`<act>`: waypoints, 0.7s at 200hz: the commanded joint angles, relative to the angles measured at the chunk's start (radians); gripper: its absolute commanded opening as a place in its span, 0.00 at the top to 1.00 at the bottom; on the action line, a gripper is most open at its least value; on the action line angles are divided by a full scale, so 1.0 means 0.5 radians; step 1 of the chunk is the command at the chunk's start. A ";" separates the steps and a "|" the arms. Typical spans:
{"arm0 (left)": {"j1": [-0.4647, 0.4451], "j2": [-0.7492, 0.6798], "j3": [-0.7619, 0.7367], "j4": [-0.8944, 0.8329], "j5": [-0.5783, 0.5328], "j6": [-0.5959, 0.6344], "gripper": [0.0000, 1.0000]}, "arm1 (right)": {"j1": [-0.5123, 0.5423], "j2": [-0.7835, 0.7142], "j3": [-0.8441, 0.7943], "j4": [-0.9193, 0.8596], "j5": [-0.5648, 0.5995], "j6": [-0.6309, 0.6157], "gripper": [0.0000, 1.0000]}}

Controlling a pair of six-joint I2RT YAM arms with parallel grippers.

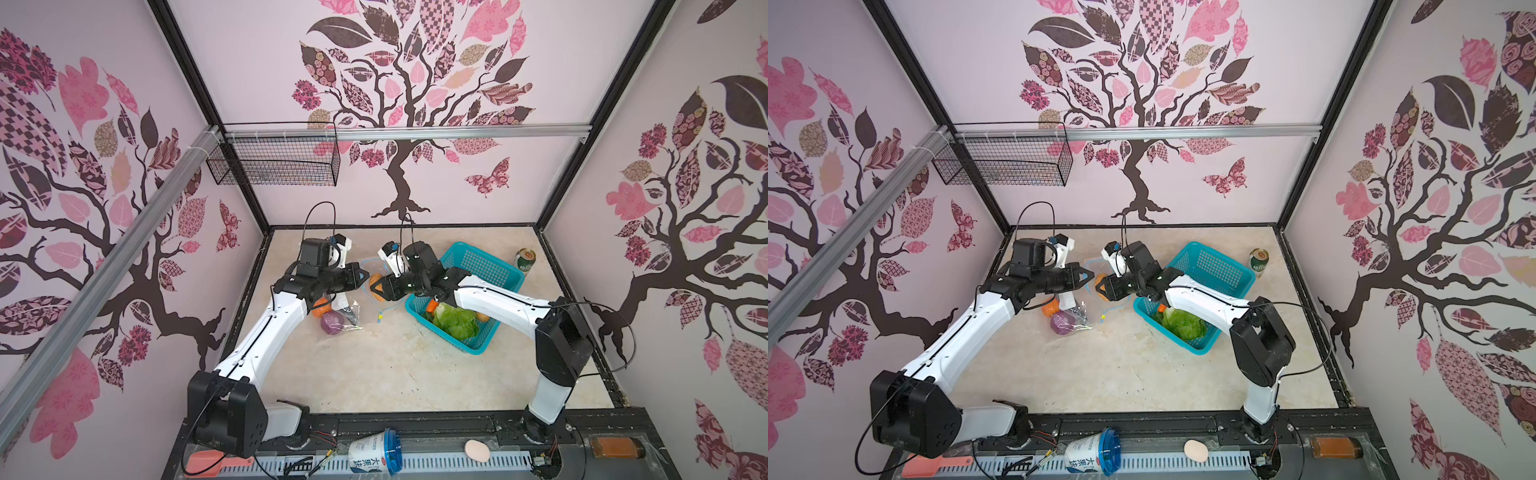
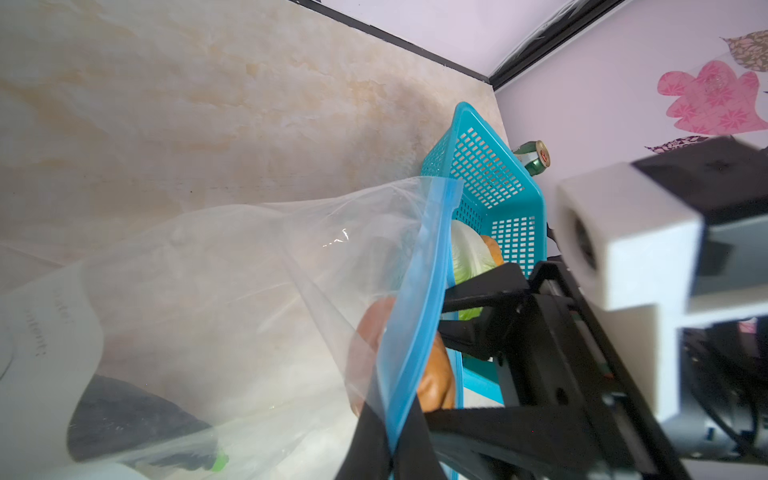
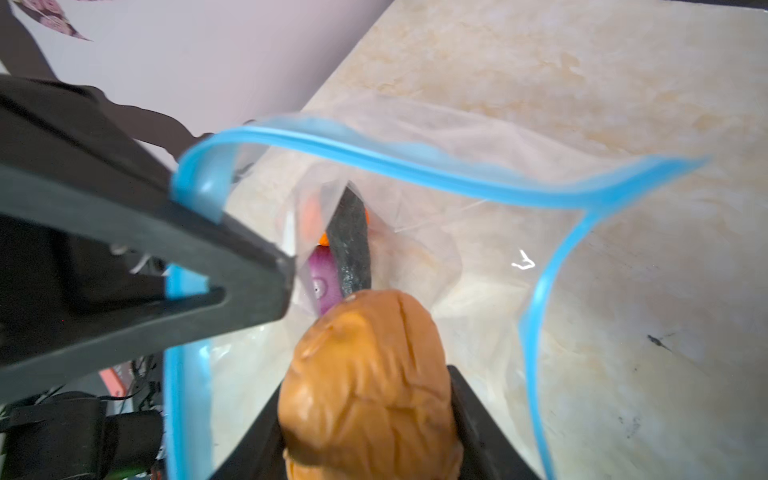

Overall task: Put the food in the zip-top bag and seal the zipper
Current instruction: 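Carry the brown potato with the right gripper over the bag mouth, then open the right gripper to drop the potato into the bag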

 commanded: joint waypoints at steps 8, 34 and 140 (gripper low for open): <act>-0.007 -0.042 -0.031 0.034 0.038 0.010 1.00 | 0.041 0.063 0.001 -0.017 0.206 -0.046 0.58; -0.007 -0.031 -0.030 0.034 0.036 0.010 1.00 | 0.047 0.064 -0.021 -0.013 0.215 -0.047 0.48; -0.009 -0.008 -0.033 0.027 0.011 0.014 1.00 | 0.035 -0.289 -0.112 0.038 0.230 -0.004 0.24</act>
